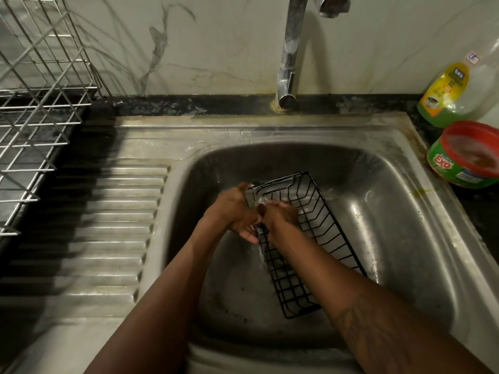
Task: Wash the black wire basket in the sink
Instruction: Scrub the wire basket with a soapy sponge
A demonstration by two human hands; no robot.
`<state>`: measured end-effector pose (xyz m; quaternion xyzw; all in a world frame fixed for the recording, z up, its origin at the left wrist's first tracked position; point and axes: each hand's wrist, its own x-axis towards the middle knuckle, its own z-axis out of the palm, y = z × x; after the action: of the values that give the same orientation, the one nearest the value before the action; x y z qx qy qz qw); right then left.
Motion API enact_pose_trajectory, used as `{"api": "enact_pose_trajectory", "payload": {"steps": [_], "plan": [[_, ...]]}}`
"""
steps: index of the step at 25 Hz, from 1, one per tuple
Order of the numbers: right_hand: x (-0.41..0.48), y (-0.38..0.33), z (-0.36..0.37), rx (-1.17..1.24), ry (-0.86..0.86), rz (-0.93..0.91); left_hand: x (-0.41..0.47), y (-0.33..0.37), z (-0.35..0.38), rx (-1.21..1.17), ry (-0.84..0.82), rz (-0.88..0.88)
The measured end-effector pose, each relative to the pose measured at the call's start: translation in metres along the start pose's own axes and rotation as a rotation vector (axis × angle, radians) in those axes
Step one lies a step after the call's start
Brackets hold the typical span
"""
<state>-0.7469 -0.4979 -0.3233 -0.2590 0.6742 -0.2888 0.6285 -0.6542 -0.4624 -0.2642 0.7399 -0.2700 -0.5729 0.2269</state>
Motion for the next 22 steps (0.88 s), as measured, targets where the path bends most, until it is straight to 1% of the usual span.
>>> {"api": "enact_pose_trajectory", "payload": {"steps": [4,7,9,12,16,19,20,22], "plan": [[-0.001,-0.004,-0.001,0.108,0.045,0.067,-0.007,0.003,0.002,0.013,-0.002,0.001],[-0.005,-0.010,0.003,0.168,0.060,-0.001,-0.011,0.006,0.003,0.014,0.008,-0.003],[0.001,-0.011,-0.001,0.206,0.136,-0.045,-0.014,0.007,0.002,0.011,0.008,-0.030],[0.015,-0.008,-0.012,0.152,0.251,-0.017,-0.019,0.011,0.003,0.082,-0.030,-0.046],[0.021,-0.009,-0.009,0.075,0.282,-0.034,-0.019,0.010,0.000,0.039,-0.012,-0.056],[0.024,-0.012,-0.007,0.090,0.251,-0.019,-0.018,0.008,0.002,0.171,0.037,-0.013],[0.025,-0.013,-0.006,0.150,0.264,-0.049,-0.018,0.009,0.001,0.226,0.057,-0.018],[0.019,-0.017,-0.006,0.339,0.311,-0.180,-0.017,0.011,-0.003,0.340,0.122,-0.014]]}}
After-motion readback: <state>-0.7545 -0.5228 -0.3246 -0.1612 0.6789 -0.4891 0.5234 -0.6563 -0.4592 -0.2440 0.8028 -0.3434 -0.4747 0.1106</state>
